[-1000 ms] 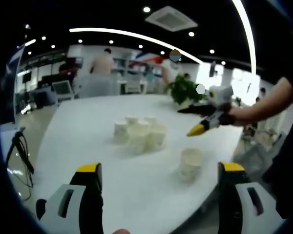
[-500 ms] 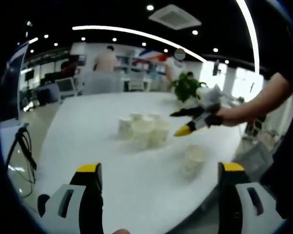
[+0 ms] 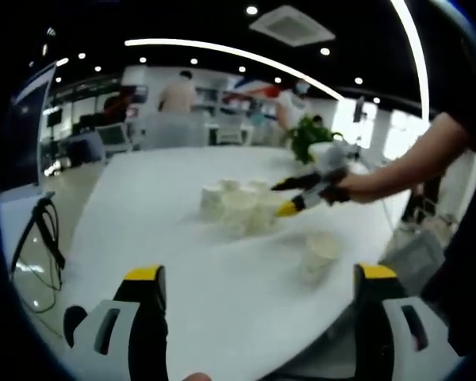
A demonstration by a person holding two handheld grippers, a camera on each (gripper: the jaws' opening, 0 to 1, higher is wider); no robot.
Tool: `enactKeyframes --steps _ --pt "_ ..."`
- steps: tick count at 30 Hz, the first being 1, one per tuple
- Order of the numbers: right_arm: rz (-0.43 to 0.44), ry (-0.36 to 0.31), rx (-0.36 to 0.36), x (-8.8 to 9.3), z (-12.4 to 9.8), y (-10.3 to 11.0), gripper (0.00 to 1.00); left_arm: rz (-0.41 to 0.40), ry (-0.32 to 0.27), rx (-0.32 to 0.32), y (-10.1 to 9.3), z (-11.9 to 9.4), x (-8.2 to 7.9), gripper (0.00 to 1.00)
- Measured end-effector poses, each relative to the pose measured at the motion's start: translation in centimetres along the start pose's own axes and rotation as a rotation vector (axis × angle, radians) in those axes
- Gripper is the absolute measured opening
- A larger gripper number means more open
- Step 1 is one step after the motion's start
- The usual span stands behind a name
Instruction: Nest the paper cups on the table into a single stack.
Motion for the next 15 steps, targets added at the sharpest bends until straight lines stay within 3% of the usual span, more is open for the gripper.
enactKeyframes --steps 15 --pt "-0.044 0.009 -0.032 0.7 1.2 0.0 0.48 -0.008 0.013 -0.011 -0.2 -0.2 0.4 0.97"
Point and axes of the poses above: the point that each gripper's makers call its tool centre point, and the gripper's own axes: z roughly forward along the fingers, y roughly to its left, x roughly out of its underside, the point moved 6 cm from there along -z, roughly backward along the fingers, and after that the axes turned 14 degrees about x, right-handed, at the moved point
